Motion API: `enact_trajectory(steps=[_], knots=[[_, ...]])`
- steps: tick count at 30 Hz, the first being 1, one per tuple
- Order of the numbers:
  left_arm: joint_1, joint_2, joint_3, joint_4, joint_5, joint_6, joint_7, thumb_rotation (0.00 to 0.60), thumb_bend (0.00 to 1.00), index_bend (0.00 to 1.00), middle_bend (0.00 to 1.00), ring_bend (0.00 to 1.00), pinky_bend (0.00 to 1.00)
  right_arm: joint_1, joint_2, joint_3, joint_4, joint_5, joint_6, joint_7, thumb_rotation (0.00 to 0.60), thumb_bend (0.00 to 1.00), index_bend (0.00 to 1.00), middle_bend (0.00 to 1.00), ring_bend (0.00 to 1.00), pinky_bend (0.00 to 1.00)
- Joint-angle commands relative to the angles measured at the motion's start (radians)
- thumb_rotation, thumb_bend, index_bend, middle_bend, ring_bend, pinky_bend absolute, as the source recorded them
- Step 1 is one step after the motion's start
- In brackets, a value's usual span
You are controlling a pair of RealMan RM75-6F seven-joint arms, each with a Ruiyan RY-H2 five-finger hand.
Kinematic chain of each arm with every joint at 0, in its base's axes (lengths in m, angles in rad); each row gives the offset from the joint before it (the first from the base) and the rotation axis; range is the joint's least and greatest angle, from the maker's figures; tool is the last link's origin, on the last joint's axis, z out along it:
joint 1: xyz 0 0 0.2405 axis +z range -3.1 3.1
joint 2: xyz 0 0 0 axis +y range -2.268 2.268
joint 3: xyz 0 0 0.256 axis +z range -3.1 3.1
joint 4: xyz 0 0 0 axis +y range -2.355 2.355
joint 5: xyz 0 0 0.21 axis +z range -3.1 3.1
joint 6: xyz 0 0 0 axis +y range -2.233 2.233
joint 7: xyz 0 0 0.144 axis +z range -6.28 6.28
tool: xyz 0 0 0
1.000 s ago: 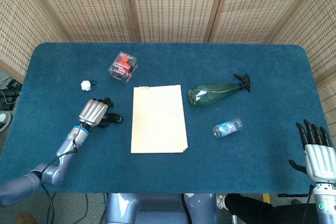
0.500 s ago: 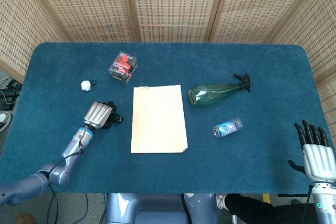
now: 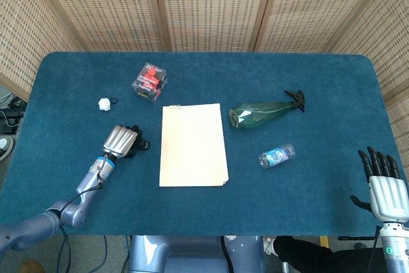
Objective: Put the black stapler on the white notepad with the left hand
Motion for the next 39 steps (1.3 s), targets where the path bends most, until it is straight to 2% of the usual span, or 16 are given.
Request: enact_trajectory(steps=[1,11,23,28,29,34,39], knots=[[0.001,0.006,-0.002,-0.009,0.003,0.010,-0.010,0.600,0.36,0.41,0.32,0.43,0.52,0.000,0.000,0.000,0.000,0.000,0.001,0.001,0.600,0.00,0.00,0.00,0.00,0.00],[0.007,0.032,0.012,-0.049,0.013,0.026,0.004,0.600,0.36,0.40,0.32,0.43,0.52,0.001,0.001,-0.002,-0.001,-0.002,-0.001,0.004,0.600,0.00,0.00,0.00,0.00,0.00],[0.011,0.007,0.019,-0.020,-0.013,0.015,0.024,0.600,0.36,0.41,0.32,0.43,0.53,-0.001,0.006,-0.005,-0.006,-0.009,0.005,0.012,0.600,0.00,0.00,0.00,0.00,0.00],[0.012,-0.011,0.015,0.003,-0.012,0.033,0.025,0.600,0.61,0.58,0.48,0.53,0.68,0.000,0.007,-0.006,-0.006,-0.009,0.002,0.017,0.600,0.00,0.00,0.00,0.00,0.00],[0.012,-0.012,0.015,0.004,-0.011,0.033,0.024,0.600,0.63,0.60,0.49,0.54,0.69,0.000,0.006,-0.005,-0.006,-0.009,0.002,0.018,0.600,0.00,0.00,0.00,0.00,0.00],[0.007,0.008,0.017,-0.020,-0.012,0.012,0.015,0.600,0.65,0.62,0.51,0.55,0.69,0.001,0.008,-0.005,-0.005,-0.006,-0.001,0.021,0.600,0.00,0.00,0.00,0.00,0.00],[0.003,0.049,0.001,-0.087,0.004,0.042,0.001,0.600,0.65,0.62,0.51,0.55,0.69,-0.001,0.009,-0.005,-0.008,-0.008,0.003,0.024,0.600,0.00,0.00,0.00,0.00,0.00]])
